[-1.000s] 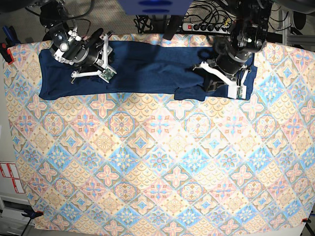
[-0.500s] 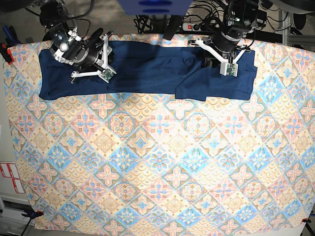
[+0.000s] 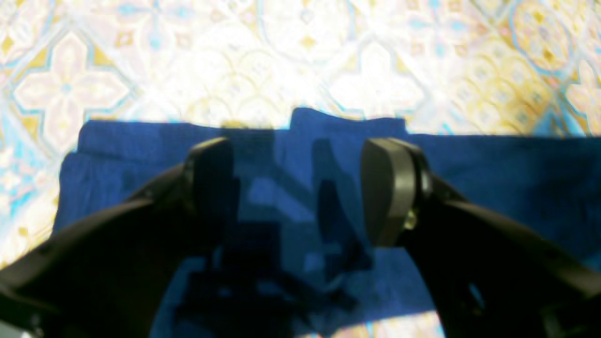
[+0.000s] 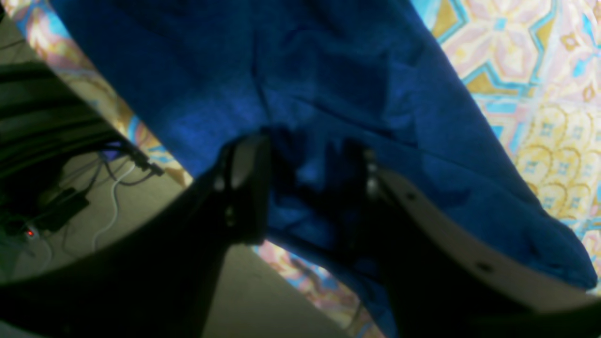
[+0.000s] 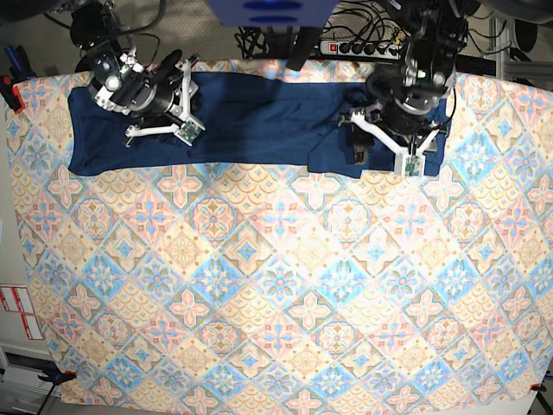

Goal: Fold the T-shirt properly
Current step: 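Press and adjust the folded sleeve with the left gripper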

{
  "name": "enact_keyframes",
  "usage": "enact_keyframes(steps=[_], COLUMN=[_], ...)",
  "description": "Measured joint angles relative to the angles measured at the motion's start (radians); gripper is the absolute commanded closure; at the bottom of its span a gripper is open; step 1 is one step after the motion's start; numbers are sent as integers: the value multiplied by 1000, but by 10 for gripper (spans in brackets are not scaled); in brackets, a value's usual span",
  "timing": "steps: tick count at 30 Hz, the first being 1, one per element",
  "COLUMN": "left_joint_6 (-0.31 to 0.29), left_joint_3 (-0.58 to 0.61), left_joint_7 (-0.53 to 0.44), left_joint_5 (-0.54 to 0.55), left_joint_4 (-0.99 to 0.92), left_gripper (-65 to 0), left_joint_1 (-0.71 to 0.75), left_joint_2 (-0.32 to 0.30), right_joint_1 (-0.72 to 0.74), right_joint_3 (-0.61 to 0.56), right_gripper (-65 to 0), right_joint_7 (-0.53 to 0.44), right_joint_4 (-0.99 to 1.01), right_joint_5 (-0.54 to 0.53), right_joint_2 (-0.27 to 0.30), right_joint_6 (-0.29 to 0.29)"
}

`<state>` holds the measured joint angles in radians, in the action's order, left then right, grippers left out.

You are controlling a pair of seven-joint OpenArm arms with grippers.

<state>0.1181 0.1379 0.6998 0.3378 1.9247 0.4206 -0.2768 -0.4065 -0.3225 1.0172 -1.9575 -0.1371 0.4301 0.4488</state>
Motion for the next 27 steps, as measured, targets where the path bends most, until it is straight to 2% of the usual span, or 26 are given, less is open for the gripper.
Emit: enact_keyframes(steps=[11, 15, 20, 22, 25, 27], left_joint_6=[-3, -6, -2, -10, -9, -6], left_joint_3=[3, 6, 98, 121, 129, 128], left_joint_7=[6, 4, -8, -7, 0, 0], left_joint_5=[170, 196, 194, 200, 204, 201], left_joint_4=[-284, -331, -365, -364, -365, -367], left_gripper=[-416, -415, -403, -338, -164, -91], left_joint_1=[-159, -175, -211, -220, -217, -218], left_joint_2=[11, 13, 8, 11, 14, 11], right_joint_1=[1, 1, 0, 0, -1, -1], right_joint_3=[1, 1, 2, 2, 2, 2], right_gripper=[-232, -232, -232, -232, -232, -232], right_joint_7=[0, 1, 0, 0, 0, 0], right_joint_4=[0, 0, 0, 0, 0, 0], right_joint_5=[-2, -1, -2, -1, -1, -2], right_joint_2=[0, 1, 0, 0, 0, 0], right_joint_6=[0, 0, 0, 0, 0, 0])
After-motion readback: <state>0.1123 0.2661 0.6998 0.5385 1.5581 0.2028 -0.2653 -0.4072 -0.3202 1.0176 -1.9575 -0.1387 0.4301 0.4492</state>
